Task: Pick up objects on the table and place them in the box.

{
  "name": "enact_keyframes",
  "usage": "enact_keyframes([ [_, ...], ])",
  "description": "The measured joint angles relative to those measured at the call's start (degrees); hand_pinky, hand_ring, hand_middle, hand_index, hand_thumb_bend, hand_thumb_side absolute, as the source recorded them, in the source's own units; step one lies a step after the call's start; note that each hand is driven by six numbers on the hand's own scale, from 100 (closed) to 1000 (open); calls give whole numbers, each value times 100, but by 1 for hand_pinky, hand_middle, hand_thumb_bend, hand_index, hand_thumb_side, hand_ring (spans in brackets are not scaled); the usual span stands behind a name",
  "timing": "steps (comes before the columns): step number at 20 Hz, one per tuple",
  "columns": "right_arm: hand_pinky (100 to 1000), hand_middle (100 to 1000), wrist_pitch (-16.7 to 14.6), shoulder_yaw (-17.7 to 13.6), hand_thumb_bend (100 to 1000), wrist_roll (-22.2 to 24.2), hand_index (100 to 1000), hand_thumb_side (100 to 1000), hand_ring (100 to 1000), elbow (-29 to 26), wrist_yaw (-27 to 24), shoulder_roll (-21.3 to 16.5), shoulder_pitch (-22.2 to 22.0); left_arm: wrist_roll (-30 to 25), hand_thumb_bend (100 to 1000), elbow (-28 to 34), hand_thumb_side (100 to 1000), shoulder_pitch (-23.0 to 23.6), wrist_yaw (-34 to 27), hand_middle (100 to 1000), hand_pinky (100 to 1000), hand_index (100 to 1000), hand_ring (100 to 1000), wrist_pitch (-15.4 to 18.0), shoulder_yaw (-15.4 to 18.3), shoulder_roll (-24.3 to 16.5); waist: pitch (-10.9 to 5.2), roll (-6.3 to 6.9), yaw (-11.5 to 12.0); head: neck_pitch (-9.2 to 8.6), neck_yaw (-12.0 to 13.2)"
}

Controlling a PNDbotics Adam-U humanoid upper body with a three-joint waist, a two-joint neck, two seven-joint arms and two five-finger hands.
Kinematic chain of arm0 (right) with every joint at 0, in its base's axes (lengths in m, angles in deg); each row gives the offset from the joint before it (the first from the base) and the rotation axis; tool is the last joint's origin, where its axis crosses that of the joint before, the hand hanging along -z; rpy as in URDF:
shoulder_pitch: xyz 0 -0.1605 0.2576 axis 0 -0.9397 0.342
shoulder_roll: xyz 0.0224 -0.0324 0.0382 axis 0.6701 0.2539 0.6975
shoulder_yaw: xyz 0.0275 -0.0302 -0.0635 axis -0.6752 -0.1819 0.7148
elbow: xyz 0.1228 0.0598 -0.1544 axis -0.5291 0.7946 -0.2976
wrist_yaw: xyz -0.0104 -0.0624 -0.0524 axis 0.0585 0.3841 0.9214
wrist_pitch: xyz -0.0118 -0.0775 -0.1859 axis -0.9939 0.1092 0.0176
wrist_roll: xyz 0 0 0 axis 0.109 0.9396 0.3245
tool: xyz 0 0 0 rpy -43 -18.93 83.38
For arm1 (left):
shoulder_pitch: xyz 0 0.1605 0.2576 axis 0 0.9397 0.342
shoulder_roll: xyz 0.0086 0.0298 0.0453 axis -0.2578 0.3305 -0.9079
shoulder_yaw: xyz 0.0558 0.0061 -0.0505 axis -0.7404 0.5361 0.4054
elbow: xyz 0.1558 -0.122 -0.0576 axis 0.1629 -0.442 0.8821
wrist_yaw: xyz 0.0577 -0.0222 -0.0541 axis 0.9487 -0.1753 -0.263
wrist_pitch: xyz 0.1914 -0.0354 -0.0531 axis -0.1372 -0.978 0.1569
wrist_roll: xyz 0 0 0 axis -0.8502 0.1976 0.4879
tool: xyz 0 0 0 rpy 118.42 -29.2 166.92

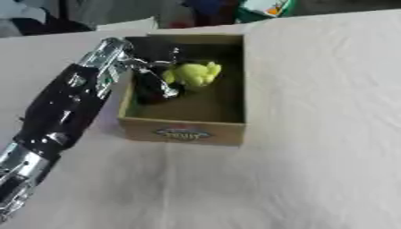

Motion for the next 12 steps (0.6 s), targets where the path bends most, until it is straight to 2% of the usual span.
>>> enact_keyframes([
  [3,880,862,-5,2,100,4,1000,863,824,0,-11,1,0,-25,861,135,981,0,-151,845,757,1000,903,-32,33,0,0,-11,9,10,2],
  [6,882,862,-18,1,100,14,1000,863,825,0,-16,1,-6,18,853,252,1000,8,-273,832,740,1000,890,-76,54,0,-16,-29,21,42,2],
  [8,882,861,-29,-8,100,12,1000,865,824,0,-16,1,-23,83,719,344,1000,30,-368,811,719,1000,871,-127,80,0,-42,-48,44,50,-3],
  [9,882,861,-39,-24,100,3,1000,865,824,0,-16,1,-25,128,692,413,1000,34,-426,807,716,1000,868,-167,116,0,-55,-56,68,67,-17],
  [11,881,859,-67,-57,100,-25,997,865,823,0,-16,0,-46,258,477,611,1000,61,-557,770,694,953,840,-282,239,0,-81,-80,138,120,-74],
  [12,880,858,-87,-81,100,-46,996,865,823,0,-16,-1,-79,330,403,716,1000,85,-629,756,685,941,828,-349,316,2,-95,-97,190,148,-109],
])
